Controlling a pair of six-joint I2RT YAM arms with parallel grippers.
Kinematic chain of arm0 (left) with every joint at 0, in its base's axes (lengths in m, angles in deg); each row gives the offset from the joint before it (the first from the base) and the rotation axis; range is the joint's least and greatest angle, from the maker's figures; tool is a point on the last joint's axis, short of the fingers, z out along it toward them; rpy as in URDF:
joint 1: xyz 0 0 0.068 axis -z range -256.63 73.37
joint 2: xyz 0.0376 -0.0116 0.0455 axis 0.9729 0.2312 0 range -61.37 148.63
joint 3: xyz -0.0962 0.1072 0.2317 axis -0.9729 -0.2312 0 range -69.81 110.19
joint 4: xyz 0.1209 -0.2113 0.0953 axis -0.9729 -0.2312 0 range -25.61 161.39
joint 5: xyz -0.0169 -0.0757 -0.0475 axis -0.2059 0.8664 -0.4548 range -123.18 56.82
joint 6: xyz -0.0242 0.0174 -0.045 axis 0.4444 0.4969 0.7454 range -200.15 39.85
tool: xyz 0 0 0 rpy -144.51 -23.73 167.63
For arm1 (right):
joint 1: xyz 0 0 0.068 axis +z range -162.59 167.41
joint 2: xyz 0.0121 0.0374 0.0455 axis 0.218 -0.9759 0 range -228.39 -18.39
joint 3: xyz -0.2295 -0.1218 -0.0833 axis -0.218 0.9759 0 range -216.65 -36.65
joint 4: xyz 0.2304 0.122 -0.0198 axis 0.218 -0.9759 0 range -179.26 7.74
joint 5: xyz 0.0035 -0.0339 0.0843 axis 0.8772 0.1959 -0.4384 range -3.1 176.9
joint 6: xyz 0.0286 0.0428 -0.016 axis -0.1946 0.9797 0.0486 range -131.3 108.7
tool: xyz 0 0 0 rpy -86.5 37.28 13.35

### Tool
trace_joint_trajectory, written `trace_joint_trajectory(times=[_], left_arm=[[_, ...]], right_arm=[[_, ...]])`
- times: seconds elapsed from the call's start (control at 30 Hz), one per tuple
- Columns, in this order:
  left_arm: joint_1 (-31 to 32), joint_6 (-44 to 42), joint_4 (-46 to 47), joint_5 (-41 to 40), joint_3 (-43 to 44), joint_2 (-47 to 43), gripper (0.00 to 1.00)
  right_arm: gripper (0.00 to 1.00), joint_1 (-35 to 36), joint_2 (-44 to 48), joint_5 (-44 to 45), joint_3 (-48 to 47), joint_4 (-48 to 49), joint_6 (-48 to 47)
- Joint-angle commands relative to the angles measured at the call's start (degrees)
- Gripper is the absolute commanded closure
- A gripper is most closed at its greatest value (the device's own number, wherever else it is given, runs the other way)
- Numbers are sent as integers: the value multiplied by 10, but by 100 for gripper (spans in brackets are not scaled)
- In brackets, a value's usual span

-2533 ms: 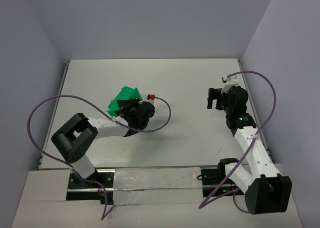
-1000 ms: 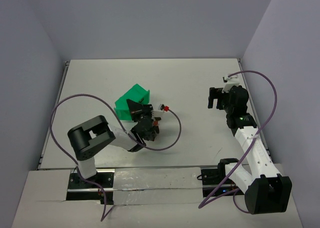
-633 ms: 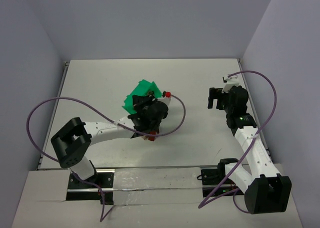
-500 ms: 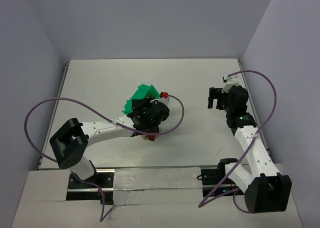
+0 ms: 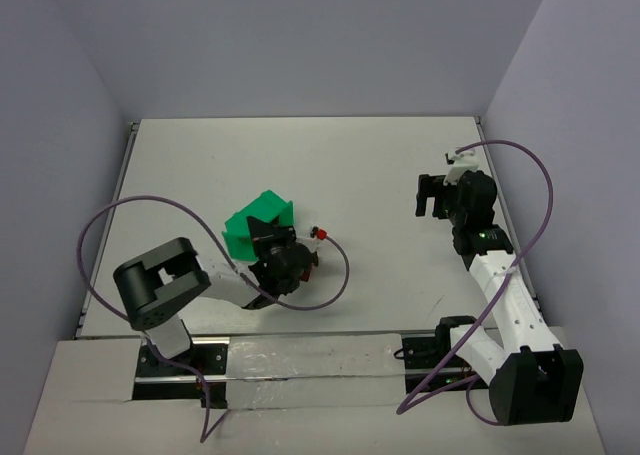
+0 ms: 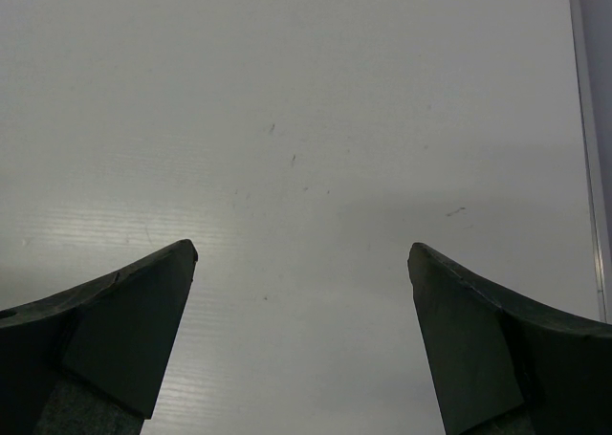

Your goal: Build the wood block tower

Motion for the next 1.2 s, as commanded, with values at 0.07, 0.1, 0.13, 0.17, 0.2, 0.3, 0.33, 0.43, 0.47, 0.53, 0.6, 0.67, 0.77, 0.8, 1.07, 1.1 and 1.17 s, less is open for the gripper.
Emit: trace_joint_trajectory(times=[0.07, 0.1, 0.13, 0.17, 0.2, 0.3, 0.33, 0.43, 0.47, 0.53, 0.6, 0.67, 0.77, 0.8, 1.07, 1.1, 1.17], left_arm=[[28, -574, 760, -8, -45, 114, 100], [34, -574, 760, -5, -43, 118, 100], [41, -576, 761, 0, -40, 120, 100], [44, -579, 761, 1, -32, 122, 100], [44, -583, 761, 3, -27, 124, 100], [44, -599, 761, 9, -15, 127, 100], [44, -603, 761, 10, -12, 128, 100], [45, -614, 760, 14, 0, 132, 100], [46, -617, 761, 16, 5, 134, 100], [46, -626, 760, 24, 14, 138, 100], [49, -639, 760, 24, 22, 149, 100], [55, -646, 761, 40, 21, 158, 100], [52, -664, 760, 49, 15, 168, 100], [49, -667, 761, 53, 12, 168, 100], [12, -706, 761, 117, -36, 136, 100], [6, -713, 760, 128, -40, 131, 100], [-3, -727, 761, 142, -54, 123, 100]], right_arm=[[0, -3, 0, -3, -31, 6, 0], [0, -3, 0, -2, -31, 5, 0], [0, -3, -1, -1, -31, 5, 0], [0, -4, 3, 1, -29, 5, 0], [0, -4, 5, 2, -27, 6, -1], [0, -4, 8, 2, -26, 7, -2], [0, -4, 7, 1, -26, 7, -2], [0, -4, 2, -1, -30, 5, -1], [0, -4, 1, -2, -30, 6, -1], [0, -4, 0, -2, -31, 6, -2], [0, -4, 0, -2, -31, 5, -2], [0, -5, -1, -5, -31, 5, -2], [0, -4, 2, -6, -31, 2, -4], [0, -4, 4, -7, -30, 2, -6], [0, -4, 6, -20, -29, 2, -14], [0, -4, 4, -20, -30, 1, -15], [0, -4, 3, -20, -29, 1, -16]])
